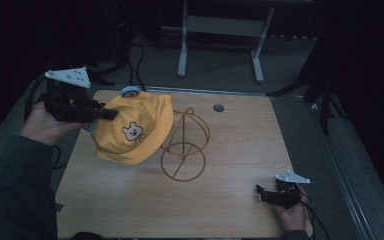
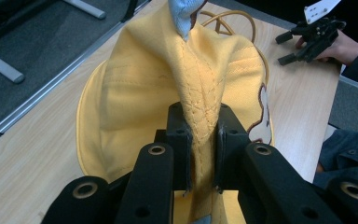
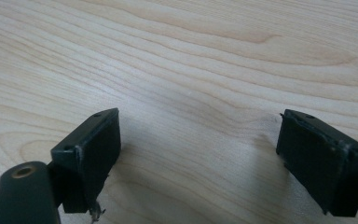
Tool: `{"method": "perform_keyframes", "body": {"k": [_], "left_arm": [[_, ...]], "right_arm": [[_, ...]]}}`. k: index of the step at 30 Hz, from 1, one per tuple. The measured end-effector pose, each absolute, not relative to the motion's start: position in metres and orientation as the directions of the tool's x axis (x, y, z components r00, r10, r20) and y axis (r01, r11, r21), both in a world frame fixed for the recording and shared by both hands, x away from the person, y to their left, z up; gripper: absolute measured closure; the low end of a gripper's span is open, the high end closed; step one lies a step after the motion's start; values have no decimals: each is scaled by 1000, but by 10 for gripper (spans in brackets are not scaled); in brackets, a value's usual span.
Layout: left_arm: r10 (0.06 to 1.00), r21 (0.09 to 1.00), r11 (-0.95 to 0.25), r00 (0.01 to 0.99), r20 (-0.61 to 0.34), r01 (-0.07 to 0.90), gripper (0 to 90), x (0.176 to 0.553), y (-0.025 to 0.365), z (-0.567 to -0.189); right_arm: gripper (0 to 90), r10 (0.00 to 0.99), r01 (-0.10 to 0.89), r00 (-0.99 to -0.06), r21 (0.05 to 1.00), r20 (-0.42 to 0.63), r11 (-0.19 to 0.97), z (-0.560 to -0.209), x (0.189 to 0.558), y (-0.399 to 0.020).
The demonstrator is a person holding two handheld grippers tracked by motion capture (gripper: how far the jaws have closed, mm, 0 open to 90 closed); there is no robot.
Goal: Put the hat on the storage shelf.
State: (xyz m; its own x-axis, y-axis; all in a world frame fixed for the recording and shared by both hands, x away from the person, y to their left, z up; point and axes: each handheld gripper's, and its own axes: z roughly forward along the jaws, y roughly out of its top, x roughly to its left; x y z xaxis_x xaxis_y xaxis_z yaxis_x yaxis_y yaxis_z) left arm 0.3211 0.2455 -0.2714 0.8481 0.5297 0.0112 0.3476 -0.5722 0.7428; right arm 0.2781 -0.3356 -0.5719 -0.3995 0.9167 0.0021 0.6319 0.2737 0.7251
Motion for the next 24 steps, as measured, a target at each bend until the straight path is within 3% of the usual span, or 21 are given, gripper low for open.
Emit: {"method": "perform_keyframes", "body": {"k": [24], "left_arm": [[514,734,-594,857,32,329,792,328,229,-262]], "right_arm": [[137,916,631,-400,725,1,275,-572,278,-336]]}}
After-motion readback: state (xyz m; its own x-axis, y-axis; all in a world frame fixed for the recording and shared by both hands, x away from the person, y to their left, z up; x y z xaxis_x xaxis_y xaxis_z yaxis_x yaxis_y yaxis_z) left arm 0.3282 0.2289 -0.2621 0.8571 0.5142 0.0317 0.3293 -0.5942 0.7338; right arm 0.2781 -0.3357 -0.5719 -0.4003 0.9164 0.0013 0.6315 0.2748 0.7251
